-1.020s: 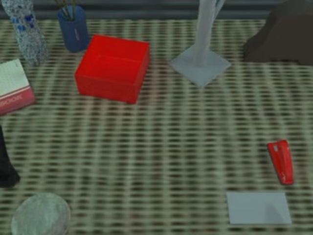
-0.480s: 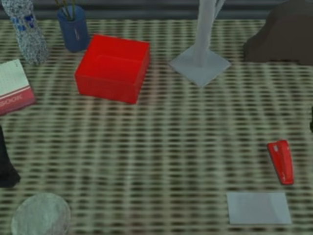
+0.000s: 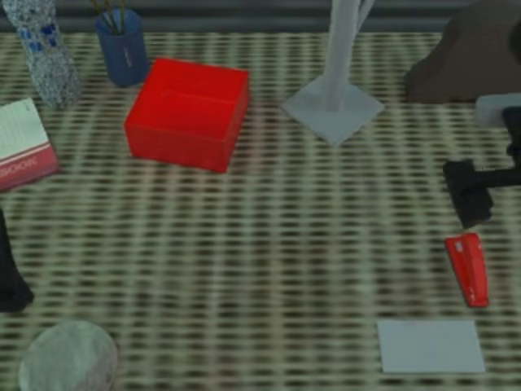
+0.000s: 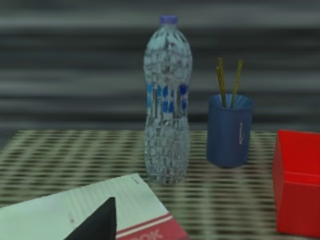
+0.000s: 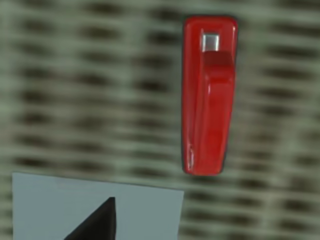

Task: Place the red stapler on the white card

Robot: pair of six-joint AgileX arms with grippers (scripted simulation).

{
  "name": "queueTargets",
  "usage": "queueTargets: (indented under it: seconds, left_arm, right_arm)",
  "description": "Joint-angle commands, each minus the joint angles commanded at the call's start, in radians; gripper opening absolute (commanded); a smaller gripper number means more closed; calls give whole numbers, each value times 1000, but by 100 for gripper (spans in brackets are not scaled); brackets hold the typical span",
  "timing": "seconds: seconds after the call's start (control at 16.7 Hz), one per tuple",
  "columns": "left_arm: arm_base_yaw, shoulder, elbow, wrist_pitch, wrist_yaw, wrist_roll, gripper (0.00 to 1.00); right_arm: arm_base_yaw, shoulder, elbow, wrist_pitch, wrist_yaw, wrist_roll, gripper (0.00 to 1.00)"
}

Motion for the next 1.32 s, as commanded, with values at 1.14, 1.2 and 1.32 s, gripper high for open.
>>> queueTargets:
  seconds: [1.14, 1.2, 1.32]
  left_arm:
    - [0, 0, 0, 0, 0, 0, 100]
    - [0, 0, 0, 0, 0, 0, 100]
    - [0, 0, 0, 0, 0, 0, 100]
  right_arm:
    - [22, 247, -119, 276, -1, 16, 100]
    - [23, 257, -134, 297, -1, 17, 100]
    - [23, 263, -142, 308, -1, 18, 100]
